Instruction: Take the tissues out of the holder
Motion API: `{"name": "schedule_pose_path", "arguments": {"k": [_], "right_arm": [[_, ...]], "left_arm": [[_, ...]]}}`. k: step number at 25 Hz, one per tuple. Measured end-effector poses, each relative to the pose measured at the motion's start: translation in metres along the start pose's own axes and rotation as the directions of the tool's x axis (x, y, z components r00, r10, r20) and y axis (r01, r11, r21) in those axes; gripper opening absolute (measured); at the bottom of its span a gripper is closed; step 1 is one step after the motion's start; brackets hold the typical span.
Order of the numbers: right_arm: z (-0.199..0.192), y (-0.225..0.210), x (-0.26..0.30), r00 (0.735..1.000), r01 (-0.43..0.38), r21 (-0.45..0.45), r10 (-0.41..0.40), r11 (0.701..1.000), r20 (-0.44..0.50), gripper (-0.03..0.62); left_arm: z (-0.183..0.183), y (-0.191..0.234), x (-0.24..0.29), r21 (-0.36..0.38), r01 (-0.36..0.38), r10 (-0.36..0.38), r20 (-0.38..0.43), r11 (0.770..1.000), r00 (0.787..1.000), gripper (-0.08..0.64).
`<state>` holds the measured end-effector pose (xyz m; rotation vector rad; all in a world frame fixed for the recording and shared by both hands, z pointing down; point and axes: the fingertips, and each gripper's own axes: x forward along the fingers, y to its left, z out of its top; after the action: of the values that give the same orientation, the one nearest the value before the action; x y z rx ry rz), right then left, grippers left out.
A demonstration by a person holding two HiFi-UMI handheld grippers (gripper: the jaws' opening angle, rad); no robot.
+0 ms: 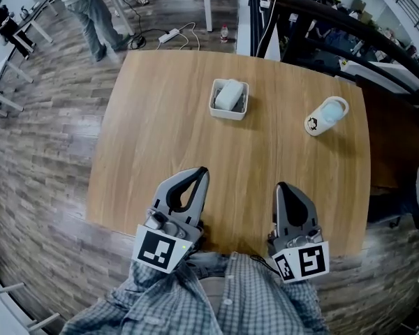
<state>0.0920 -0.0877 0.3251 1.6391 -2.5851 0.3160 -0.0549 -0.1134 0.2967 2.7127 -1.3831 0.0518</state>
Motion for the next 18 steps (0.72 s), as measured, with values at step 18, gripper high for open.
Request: {"name": "schedule_pose_path", "arguments": {"k": [18], "right_arm": [[-0.005,-0.025,0.029,1.000,-0.017,0.026,0.017,1.000,-0.007,0.011]], "left_arm": [[-0.009,0.018,0.029,0.019,-0.048,0.049,-0.034,0.999,0.998,0.006]]}}
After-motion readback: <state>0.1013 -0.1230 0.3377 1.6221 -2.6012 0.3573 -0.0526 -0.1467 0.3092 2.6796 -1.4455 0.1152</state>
